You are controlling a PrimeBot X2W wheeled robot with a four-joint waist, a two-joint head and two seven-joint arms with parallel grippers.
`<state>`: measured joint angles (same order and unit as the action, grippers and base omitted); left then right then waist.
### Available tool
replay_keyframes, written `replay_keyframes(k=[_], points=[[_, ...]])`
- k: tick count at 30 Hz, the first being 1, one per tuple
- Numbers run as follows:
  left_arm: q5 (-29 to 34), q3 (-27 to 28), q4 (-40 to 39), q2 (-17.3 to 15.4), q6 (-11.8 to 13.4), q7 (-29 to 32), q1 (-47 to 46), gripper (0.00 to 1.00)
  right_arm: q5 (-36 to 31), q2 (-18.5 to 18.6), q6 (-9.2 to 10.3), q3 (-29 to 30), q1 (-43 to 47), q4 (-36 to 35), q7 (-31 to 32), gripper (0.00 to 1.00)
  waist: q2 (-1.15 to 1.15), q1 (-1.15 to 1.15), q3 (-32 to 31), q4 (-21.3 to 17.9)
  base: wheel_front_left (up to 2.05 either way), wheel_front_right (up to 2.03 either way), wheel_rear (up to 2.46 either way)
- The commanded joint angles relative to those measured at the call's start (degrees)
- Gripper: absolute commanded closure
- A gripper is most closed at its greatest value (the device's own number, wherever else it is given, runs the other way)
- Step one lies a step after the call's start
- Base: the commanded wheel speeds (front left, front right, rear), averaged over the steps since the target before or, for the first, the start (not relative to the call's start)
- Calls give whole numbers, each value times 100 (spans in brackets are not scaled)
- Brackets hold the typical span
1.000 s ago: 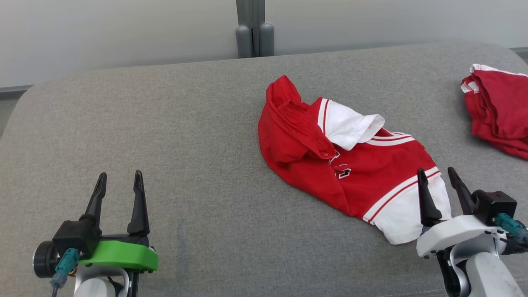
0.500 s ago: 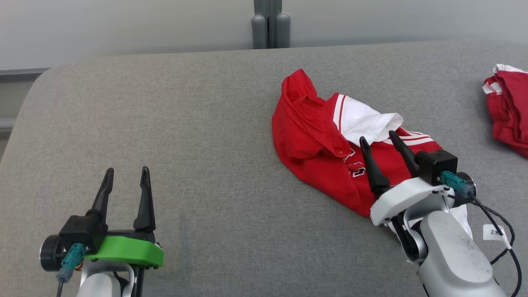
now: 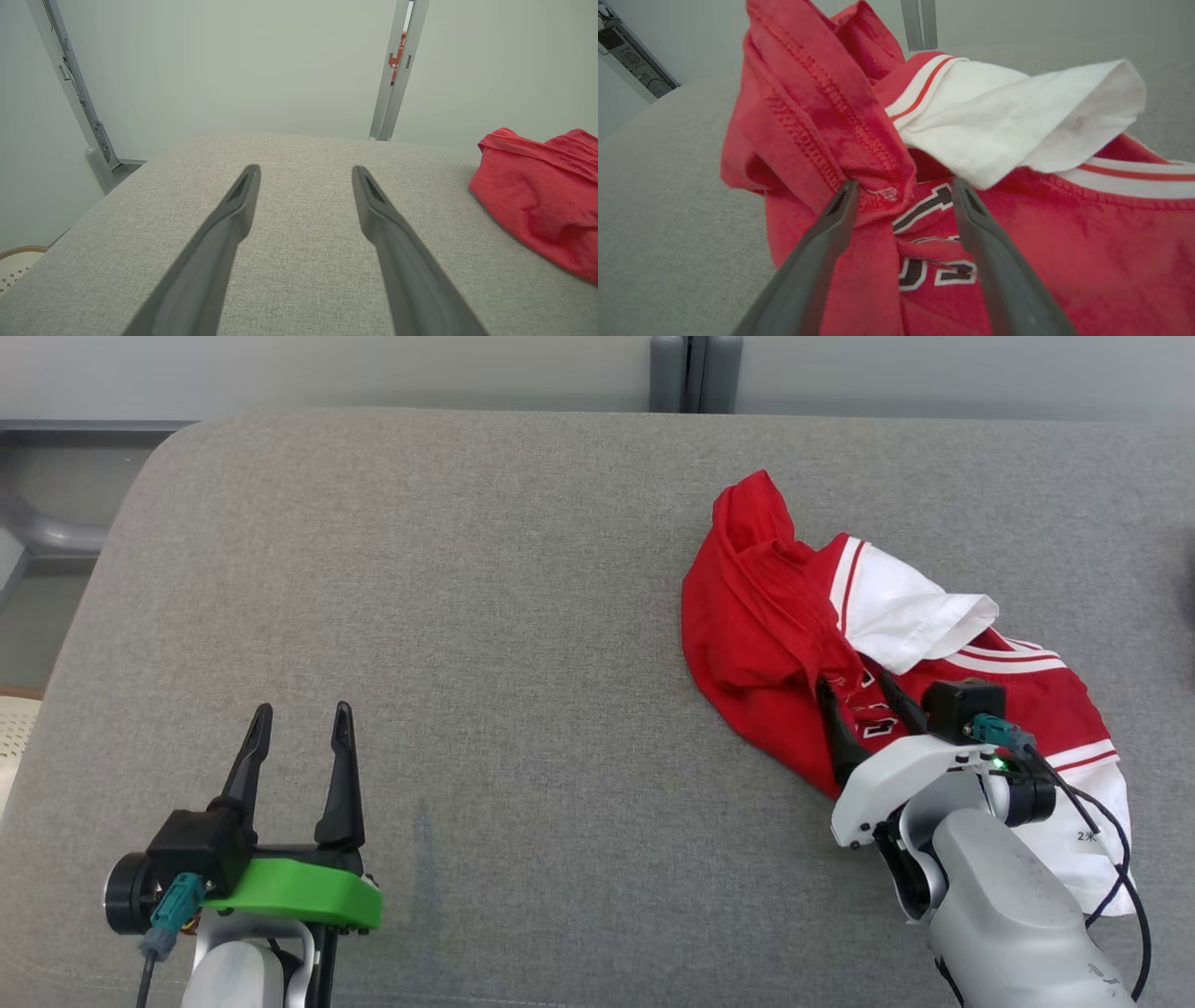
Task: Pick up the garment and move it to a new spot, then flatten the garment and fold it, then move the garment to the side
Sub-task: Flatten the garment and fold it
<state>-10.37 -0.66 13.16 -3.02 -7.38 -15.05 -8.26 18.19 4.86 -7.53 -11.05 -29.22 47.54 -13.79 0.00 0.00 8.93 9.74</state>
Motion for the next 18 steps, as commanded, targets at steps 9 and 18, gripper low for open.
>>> replay_keyframes(k=[9, 18], points=[[-42, -31, 83, 8, -17, -16, -145, 0, 710, -49, 9, -350, -279, 435, -110, 100, 0, 0, 9, 143, 0, 0, 0], [0, 27, 90, 10, -17, -15, 61, 0, 718, 12, 8, -872, 112, -648, -142, 100, 0, 0, -228, 88, 0, 0, 0]])
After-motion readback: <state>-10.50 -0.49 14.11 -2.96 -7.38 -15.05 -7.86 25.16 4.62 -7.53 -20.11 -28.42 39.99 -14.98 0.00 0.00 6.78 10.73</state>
